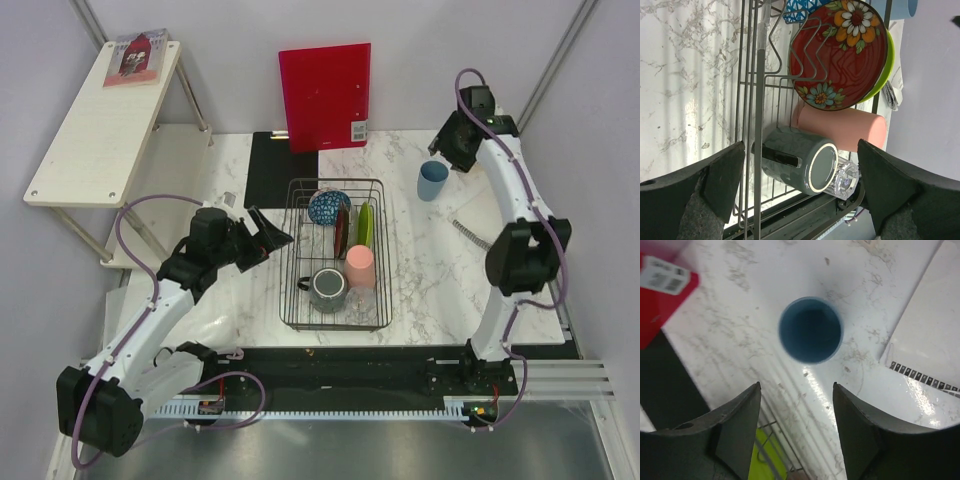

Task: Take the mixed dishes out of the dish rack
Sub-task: Place the cup at the center of the board, then pick up the cup from the dish rack, then place the cup at the center of the board.

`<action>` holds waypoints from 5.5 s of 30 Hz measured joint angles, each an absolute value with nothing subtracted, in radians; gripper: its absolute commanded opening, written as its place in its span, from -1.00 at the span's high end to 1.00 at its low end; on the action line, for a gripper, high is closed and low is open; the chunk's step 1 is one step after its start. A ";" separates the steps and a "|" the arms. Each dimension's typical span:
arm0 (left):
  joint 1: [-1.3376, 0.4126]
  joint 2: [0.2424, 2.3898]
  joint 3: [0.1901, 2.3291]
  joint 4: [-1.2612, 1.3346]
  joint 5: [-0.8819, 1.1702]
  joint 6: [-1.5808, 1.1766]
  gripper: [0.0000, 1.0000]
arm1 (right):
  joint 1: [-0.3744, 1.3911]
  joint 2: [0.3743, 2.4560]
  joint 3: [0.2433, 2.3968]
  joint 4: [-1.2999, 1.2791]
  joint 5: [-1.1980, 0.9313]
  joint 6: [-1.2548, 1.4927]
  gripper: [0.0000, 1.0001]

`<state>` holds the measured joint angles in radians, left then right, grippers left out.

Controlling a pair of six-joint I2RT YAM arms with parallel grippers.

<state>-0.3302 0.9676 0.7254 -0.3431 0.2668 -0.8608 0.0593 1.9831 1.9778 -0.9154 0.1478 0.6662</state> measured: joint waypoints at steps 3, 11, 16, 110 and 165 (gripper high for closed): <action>-0.330 0.966 0.726 -0.343 0.262 -0.847 -0.99 | 0.087 1.782 1.854 -0.839 0.121 0.660 -0.46; -0.337 0.993 0.752 -0.344 0.261 -0.788 -0.98 | 0.336 1.188 1.303 -0.443 0.025 0.567 -0.74; -0.442 1.020 0.800 -0.356 0.203 -0.697 -0.96 | 0.467 1.069 1.010 -0.301 0.033 0.505 -0.72; -0.605 0.717 0.448 0.563 0.354 -1.046 -0.27 | 0.934 0.785 0.685 0.296 0.171 0.643 1.00; -0.147 2.116 2.131 -1.146 -0.317 -0.533 0.96 | 0.933 0.767 0.938 -0.457 0.792 0.572 -0.96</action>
